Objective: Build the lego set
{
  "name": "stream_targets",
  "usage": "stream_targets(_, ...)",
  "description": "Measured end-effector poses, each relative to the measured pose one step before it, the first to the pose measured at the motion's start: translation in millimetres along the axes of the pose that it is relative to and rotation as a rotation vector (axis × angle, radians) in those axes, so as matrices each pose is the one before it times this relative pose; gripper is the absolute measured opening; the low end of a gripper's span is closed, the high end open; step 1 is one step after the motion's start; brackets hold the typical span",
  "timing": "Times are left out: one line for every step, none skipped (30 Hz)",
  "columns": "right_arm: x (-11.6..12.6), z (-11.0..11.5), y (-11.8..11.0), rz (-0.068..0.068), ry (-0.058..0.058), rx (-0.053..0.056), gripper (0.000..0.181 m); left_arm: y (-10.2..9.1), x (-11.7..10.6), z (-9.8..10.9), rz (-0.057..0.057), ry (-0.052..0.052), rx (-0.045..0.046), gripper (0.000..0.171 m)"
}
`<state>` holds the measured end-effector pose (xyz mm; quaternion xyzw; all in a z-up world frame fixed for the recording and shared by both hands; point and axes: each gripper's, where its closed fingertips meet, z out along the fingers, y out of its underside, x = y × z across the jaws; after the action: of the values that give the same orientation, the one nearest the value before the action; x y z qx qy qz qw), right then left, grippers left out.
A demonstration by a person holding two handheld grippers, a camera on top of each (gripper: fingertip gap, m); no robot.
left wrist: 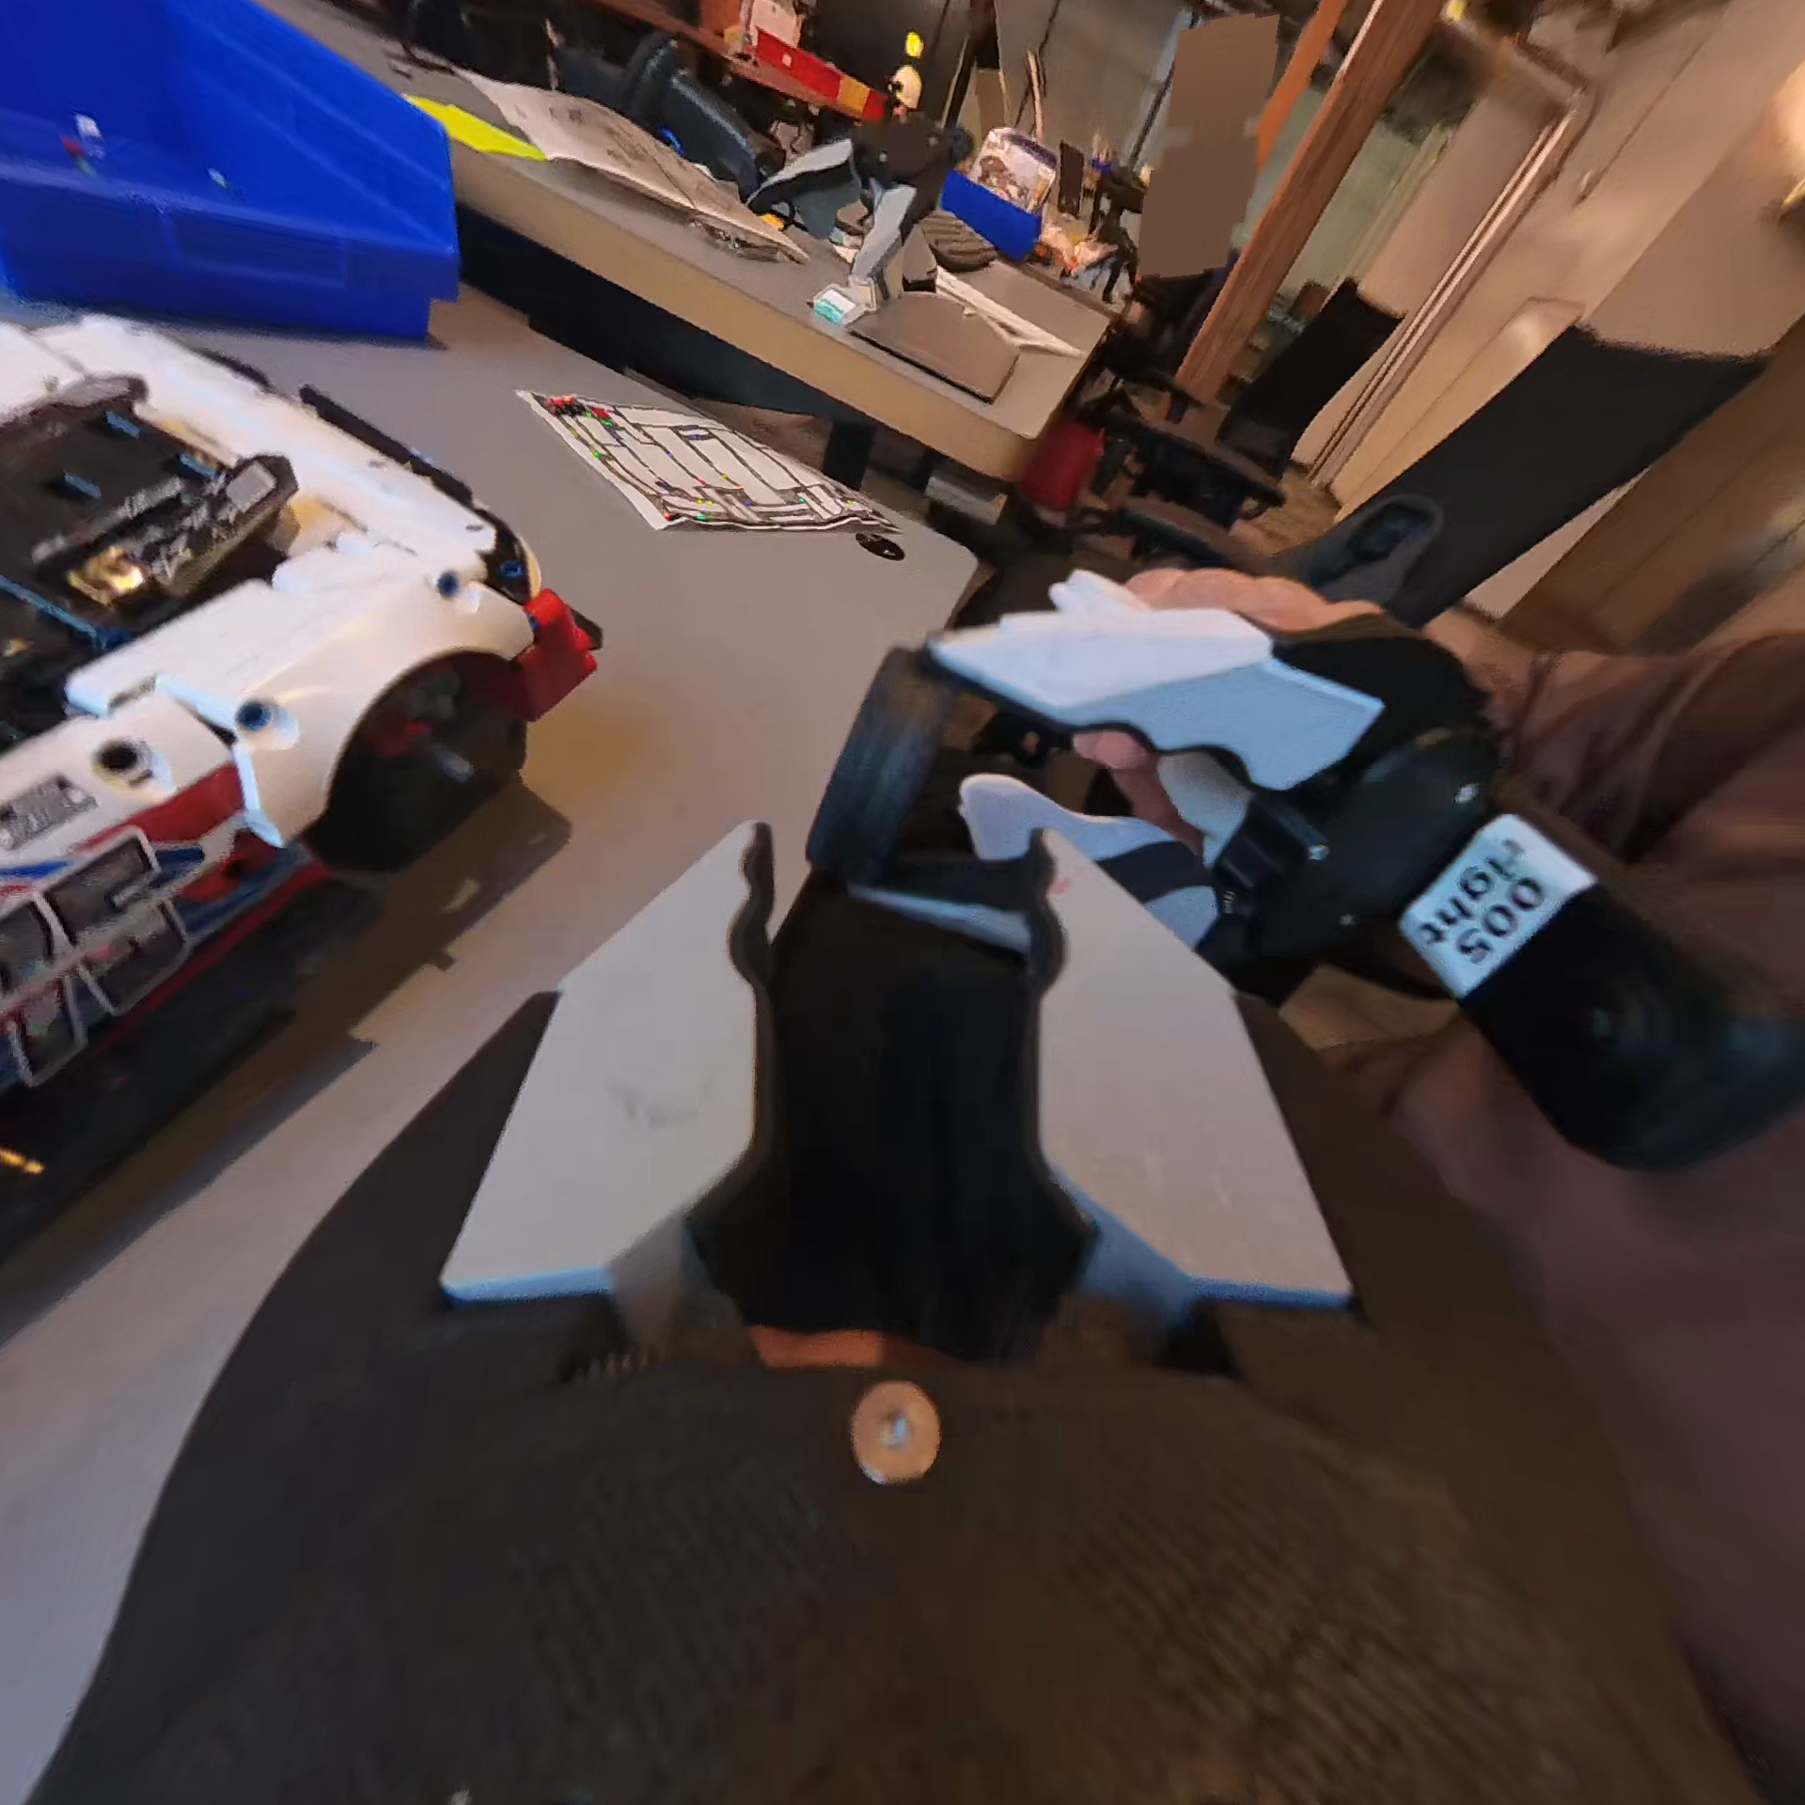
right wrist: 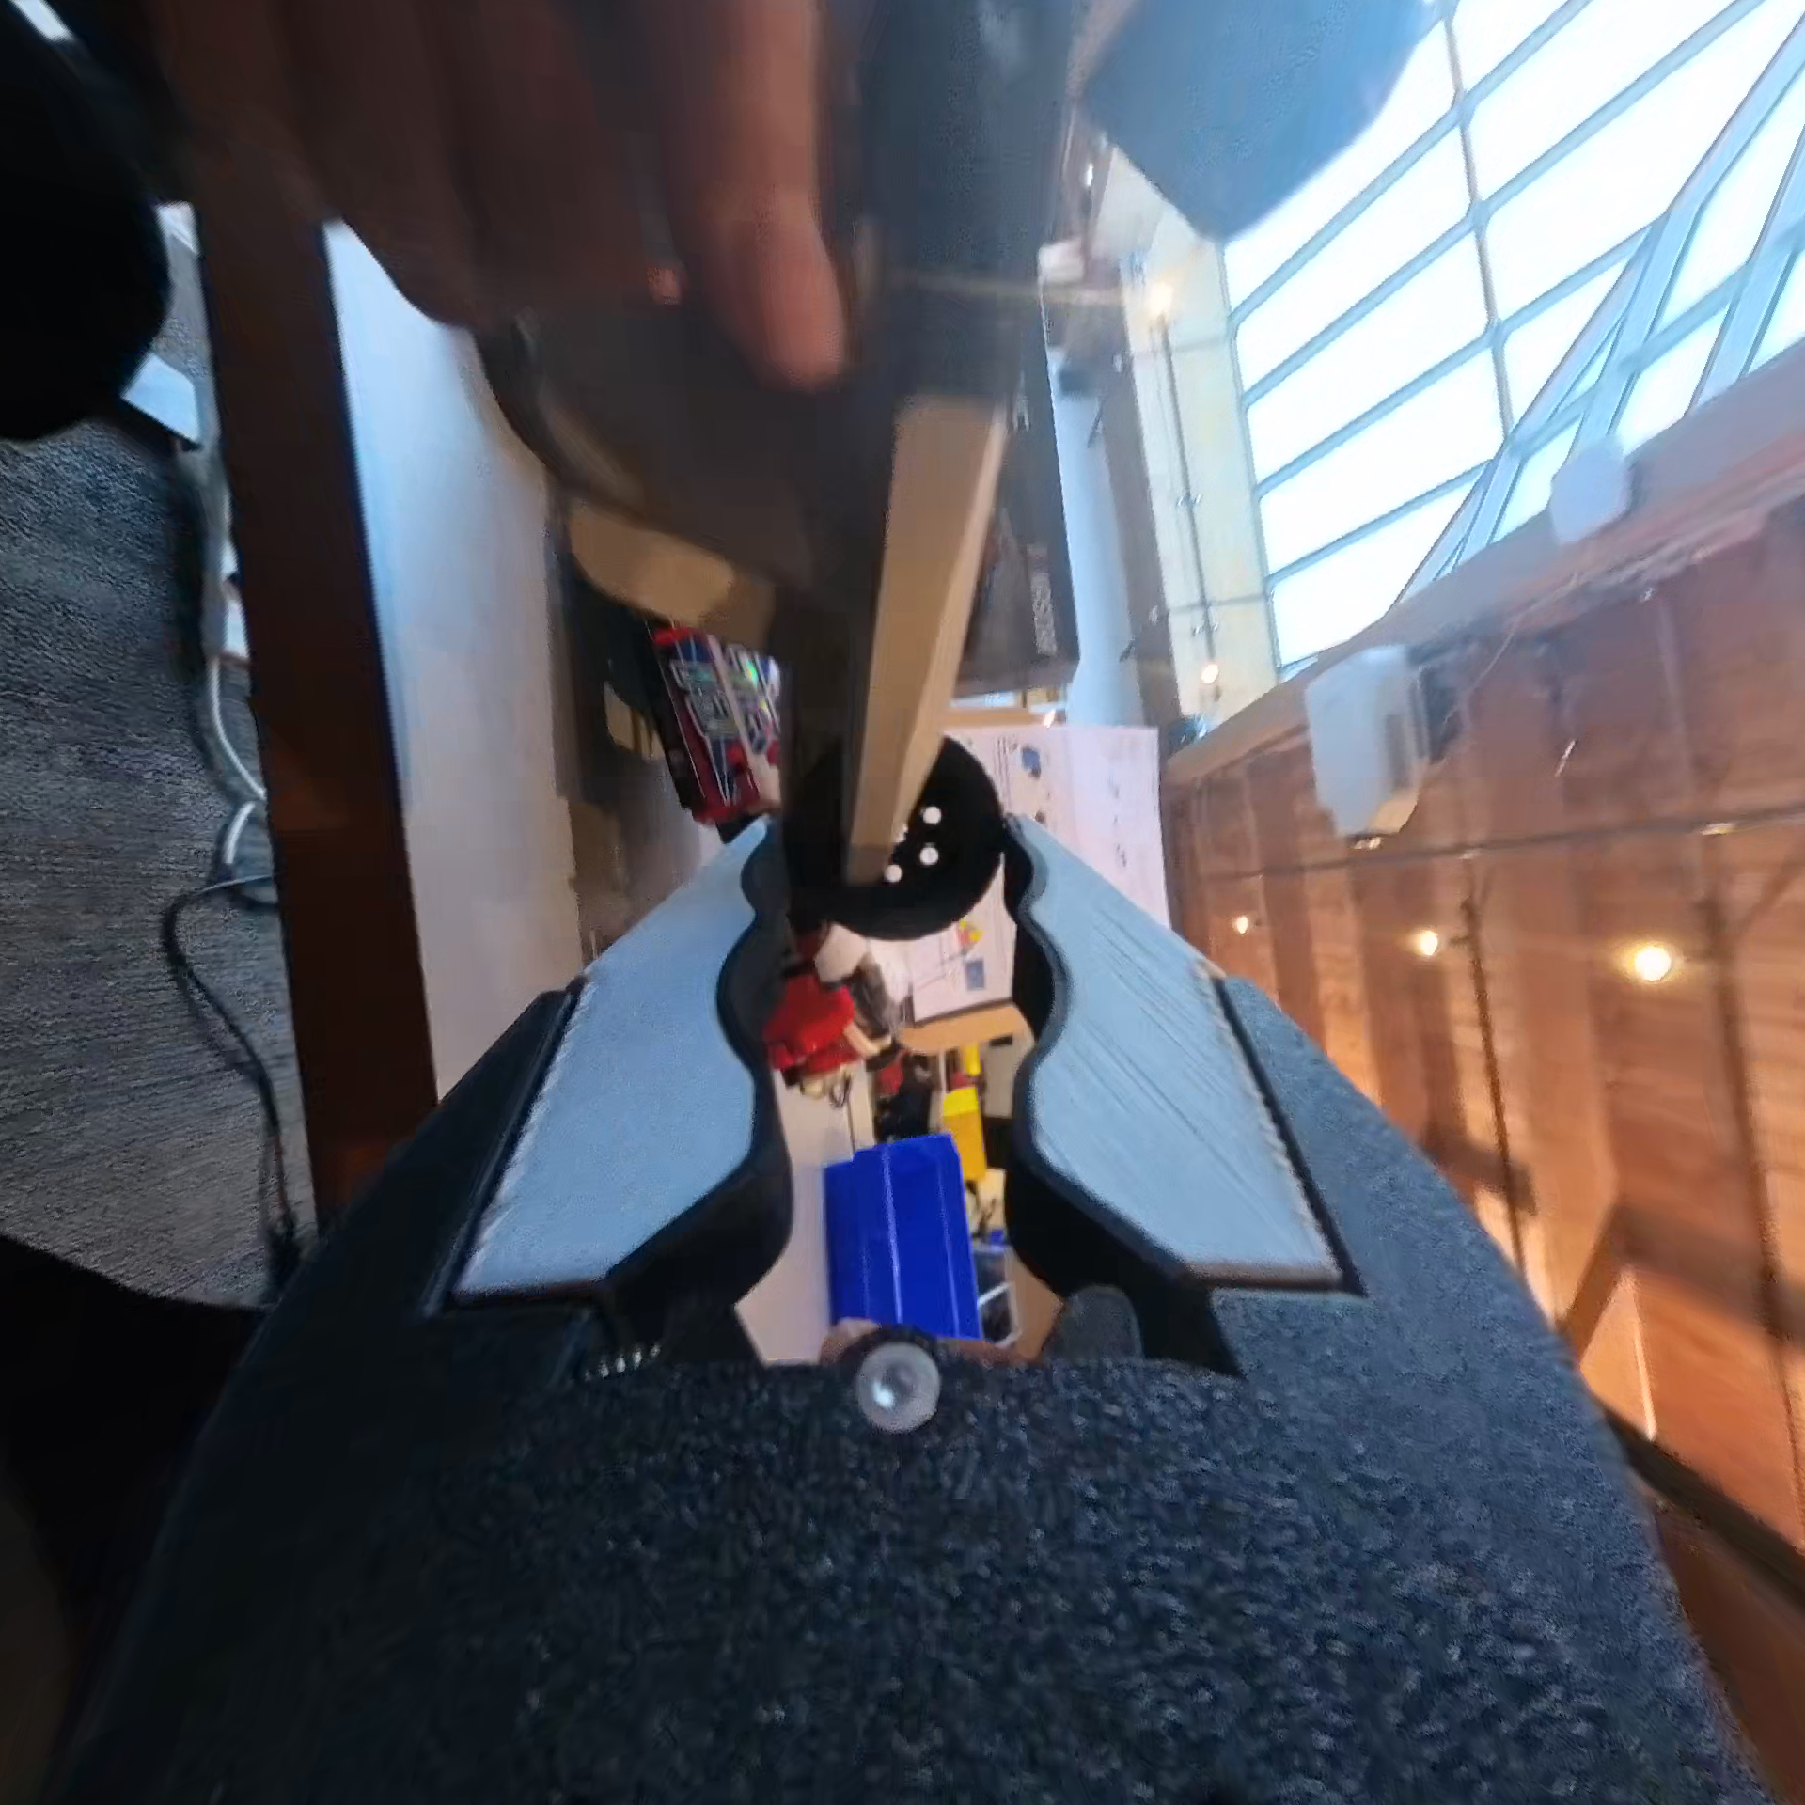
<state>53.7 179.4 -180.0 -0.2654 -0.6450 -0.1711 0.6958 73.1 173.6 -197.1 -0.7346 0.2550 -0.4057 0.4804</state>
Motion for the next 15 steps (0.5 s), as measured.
stream_targets(-3.21,0.68,-6.64,-0.017,-0.0025,0.0185,0.039,0.45,-1.05,0.95,0.0435,-0.0202,-0.00572,0.037)
stream_targets(-3.7,0.99,-4.28,-0.0036,-0.0082,0.0104,0.039,-1.87,-0.22,-0.47,0.024,-0.0157,0.01657,0.028)
stream_targets(-2.7,0.97,-3.28,0.0041,-0.0044,0.008,0.039,-1.72,-2.37,-1.85,0.0166,-0.0247,0.02458,0.016)
stream_targets(-1.87,0.94,-2.16,0.0076,-0.0053,0.0053,0.039,1.45,-0.94,-1.97,0.0321,-0.0068,0.00958,0.014)
stream_targets(-3.02,0.98,-1.4,0.0172,-0.022,0.0029,0.039,3.48,-1.24,-1.55,0.0236,-0.0048,-0.00924,0.014)
stream_targets(-3.41,0.69,-0.87,0.0312,-0.0268,0.005,0.039,3.48,-0.91,-1.18,0.0245,-0.0007,-0.01618,0.013)
stream_targets(-3.89,0.75,0.85,0.0346,-0.0288,0.0,0.038,3.87,-4.17,-0.97,0.0439,-0.0255,-0.02634,0.013)
stream_targets(-3.02,0.25,3.56,0.0359,-0.0262,-0.0089,0.032,4.66,-8.42,-1.39,0.0671,-0.0535,-0.0364,0.013)
stream_targets(-2.1,-1.24,3.59,0.046,-0.0276,-0.0015,0.025,2.73,-7.93,-1.98,0.0728,-0.0493,-0.02246,0.011)
stream_targets(-1.5,-2.69,2.12,0.0708,-0.0354,0.0143,0.022,-0.35,-6.79,-3.03,0.083,-0.0459,-0.00066,0.011)
stream_targets(-0.61,-2.68,3.5,0.1017,-0.0424,0.0097,0.018,-0.72,-7.8,-3.61,0.1322,-0.0685,0.00055,0.012)
stream_targets(0.44,-1.39,6.45,0.1275,-0.0458,-0.0057,0.017,1.21,-9.34,-3.44,0.1808,-0.0949,-0.01723,0.012)
stream_targets(-3.09,-0.09,5.96,0.1547,-0.0796,-0.0035,0.021,0.52,-8.03,-3.09,0.1816,-0.0964,-0.01935,0.013)
stream_targets(-7.97,0.16,2.02,0.1776,-0.1191,0.0144,0.029,-3.95,-1.97,-2.98,0.1724,-0.0629,0.0115,0.013)
stream_targets(-9.39,0.1,-0.82,0.1784,-0.1323,0.0283,0.038,-6.22,2.8,-2.92,0.1758,-0.0375,0.03254,0.012)
